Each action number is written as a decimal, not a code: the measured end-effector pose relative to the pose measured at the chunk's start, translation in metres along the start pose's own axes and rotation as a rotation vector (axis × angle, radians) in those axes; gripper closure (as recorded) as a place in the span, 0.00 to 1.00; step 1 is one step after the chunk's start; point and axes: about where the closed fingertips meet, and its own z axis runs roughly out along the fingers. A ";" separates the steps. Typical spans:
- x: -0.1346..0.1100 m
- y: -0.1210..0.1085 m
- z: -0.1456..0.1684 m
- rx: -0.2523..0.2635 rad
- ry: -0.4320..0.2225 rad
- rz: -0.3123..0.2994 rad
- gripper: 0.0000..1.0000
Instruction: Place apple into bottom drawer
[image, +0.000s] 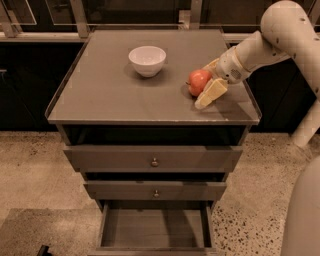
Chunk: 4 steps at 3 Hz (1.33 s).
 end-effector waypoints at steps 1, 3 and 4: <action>0.000 0.000 0.001 0.000 0.000 0.000 0.42; 0.000 0.000 0.001 0.000 0.000 0.000 0.89; -0.016 0.005 0.006 -0.046 -0.023 -0.044 1.00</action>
Offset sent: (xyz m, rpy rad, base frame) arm 0.0002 0.0002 -0.0005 -0.0002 0.0002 0.0000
